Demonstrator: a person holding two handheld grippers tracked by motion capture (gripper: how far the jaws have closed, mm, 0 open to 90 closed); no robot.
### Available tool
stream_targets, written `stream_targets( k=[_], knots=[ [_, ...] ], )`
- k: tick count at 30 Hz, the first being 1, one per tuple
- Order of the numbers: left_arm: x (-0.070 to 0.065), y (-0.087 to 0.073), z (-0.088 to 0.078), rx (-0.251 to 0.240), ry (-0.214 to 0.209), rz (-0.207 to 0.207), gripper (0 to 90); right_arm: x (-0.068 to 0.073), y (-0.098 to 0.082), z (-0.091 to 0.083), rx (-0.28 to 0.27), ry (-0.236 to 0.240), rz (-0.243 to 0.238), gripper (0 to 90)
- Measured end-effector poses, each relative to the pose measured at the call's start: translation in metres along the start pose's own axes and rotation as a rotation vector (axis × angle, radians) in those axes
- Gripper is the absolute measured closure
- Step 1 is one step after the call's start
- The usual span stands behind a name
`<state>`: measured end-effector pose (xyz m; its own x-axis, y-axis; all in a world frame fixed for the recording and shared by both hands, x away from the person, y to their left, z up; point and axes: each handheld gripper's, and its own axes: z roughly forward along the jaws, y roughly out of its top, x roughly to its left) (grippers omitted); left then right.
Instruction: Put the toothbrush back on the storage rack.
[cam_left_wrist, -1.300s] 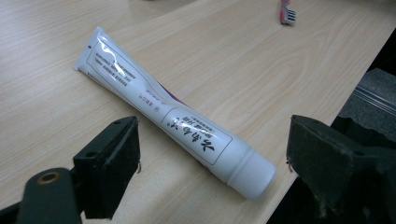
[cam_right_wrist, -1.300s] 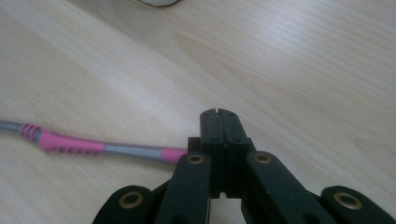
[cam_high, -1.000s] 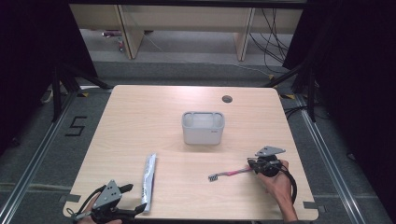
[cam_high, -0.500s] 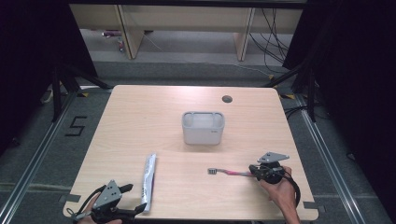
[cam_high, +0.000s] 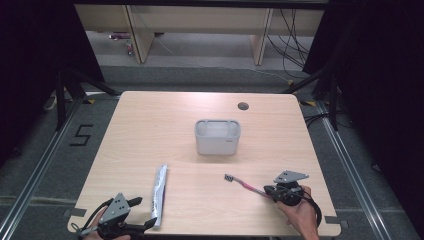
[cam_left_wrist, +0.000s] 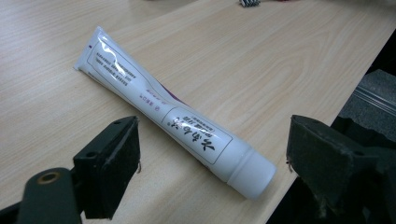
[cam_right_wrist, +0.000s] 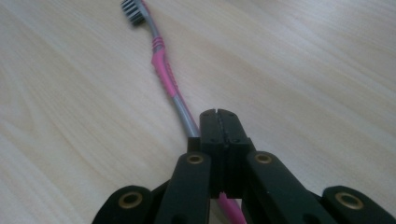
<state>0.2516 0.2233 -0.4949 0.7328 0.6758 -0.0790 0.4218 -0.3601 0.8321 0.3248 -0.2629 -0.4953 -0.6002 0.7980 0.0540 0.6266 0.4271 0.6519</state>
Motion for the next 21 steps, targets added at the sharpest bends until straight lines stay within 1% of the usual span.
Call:
stream_targets(
  k=[1,2,3,4,5,6,7,8,9,10,12,13,14,15,16,17,18,19,20,21],
  knots=[
    [0.000,0.000,0.000,-0.001,0.002,0.000,17.2,-0.001,0.000,-0.002,0.024,0.002,-0.019,89.9],
    [0.000,0.000,0.000,-0.001,0.001,-0.001,17.2,0.002,-0.001,-0.002,0.014,0.011,-0.007,89.7],
    [0.000,0.000,0.000,-0.004,0.005,0.001,17.2,0.003,-0.002,-0.001,0.007,0.007,-0.024,89.5],
    [0.000,0.000,0.000,-0.004,0.004,0.000,17.2,0.005,-0.002,-0.004,0.035,0.015,-0.031,89.5],
    [0.000,0.000,0.000,-0.003,0.005,0.000,17.2,0.007,-0.002,-0.004,0.036,0.019,-0.038,89.5],
    [0.000,0.000,0.000,0.002,0.002,-0.002,17.2,0.010,-0.003,-0.003,0.009,0.020,-0.033,89.5],
    [0.000,0.000,0.000,-0.003,0.007,-0.003,17.2,0.009,-0.003,-0.004,0.016,0.016,-0.075,89.5],
    [0.000,0.000,0.000,-0.003,0.006,-0.002,17.2,0.014,-0.004,-0.005,0.019,0.027,-0.027,89.3],
    [0.000,0.000,0.000,-0.003,0.005,0.001,17.2,0.016,-0.004,-0.006,0.034,0.030,-0.039,89.0],
    [0.000,0.000,0.000,-0.003,0.005,0.000,17.2,0.016,-0.005,-0.005,-0.008,0.028,-0.064,88.7],
    [0.000,0.000,0.000,-0.007,0.007,-0.006,17.2,0.021,-0.005,-0.009,0.026,0.041,-0.067,88.6],
    [0.000,0.000,0.000,-0.003,0.007,-0.003,17.2,0.022,-0.006,-0.008,0.019,0.043,-0.083,88.6],
    [0.000,0.000,0.000,0.003,0.001,-0.001,17.2,0.026,-0.006,-0.009,0.037,0.054,-0.059,88.6],
    [0.000,0.000,0.000,-0.002,0.005,-0.002,17.2,0.028,-0.007,-0.008,0.023,0.062,-0.054,88.5],
    [0.000,0.000,0.000,0.000,0.003,0.000,17.2,0.027,-0.007,-0.006,0.006,0.054,-0.098,88.4],
    [0.000,0.000,0.000,-0.004,0.007,-0.002,17.2,0.028,-0.006,-0.007,0.023,0.069,-0.104,88.3],
    [0.000,0.000,0.000,-0.004,0.007,-0.003,17.2,0.030,-0.007,-0.006,0.012,0.056,-0.106,88.1],
    [0.000,0.000,0.000,0.001,0.003,-0.002,17.2,0.030,-0.007,-0.005,0.007,0.063,-0.122,88.1],
    [0.000,0.000,0.000,0.002,0.003,-0.001,17.2,0.031,-0.006,-0.006,0.026,0.077,-0.134,88.0],
    [0.000,0.000,0.000,0.002,0.003,-0.002,17.2,0.031,-0.006,-0.006,0.028,0.077,-0.131,87.9]
  ],
)
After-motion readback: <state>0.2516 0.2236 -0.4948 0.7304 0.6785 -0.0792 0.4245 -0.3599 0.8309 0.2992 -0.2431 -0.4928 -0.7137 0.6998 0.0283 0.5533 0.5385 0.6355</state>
